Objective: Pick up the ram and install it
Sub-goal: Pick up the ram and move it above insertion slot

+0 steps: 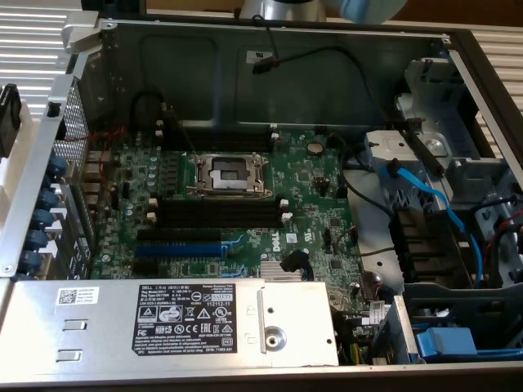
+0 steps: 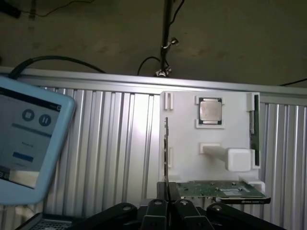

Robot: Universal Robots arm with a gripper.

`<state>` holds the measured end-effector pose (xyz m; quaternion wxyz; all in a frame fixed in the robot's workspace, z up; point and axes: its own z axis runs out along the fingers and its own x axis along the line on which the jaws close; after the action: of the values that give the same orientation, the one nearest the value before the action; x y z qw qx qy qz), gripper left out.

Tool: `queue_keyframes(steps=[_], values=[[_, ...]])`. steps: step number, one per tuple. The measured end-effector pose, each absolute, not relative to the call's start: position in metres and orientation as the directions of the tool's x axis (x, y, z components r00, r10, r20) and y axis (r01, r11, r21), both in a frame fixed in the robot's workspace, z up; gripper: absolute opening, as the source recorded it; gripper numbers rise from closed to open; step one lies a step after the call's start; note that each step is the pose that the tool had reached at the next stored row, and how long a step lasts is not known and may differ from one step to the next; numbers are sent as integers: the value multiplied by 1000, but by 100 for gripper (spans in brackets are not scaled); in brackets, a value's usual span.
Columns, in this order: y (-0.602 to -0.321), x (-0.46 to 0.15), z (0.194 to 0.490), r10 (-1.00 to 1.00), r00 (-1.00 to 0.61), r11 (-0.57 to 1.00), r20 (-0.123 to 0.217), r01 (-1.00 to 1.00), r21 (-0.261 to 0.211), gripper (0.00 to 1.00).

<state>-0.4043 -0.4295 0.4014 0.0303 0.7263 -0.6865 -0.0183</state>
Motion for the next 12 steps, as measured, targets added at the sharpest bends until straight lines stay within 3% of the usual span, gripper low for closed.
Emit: queue_keyframes(steps=[12], values=[[-447,-364,419,-998,57,-56,15,-996,73,12]])
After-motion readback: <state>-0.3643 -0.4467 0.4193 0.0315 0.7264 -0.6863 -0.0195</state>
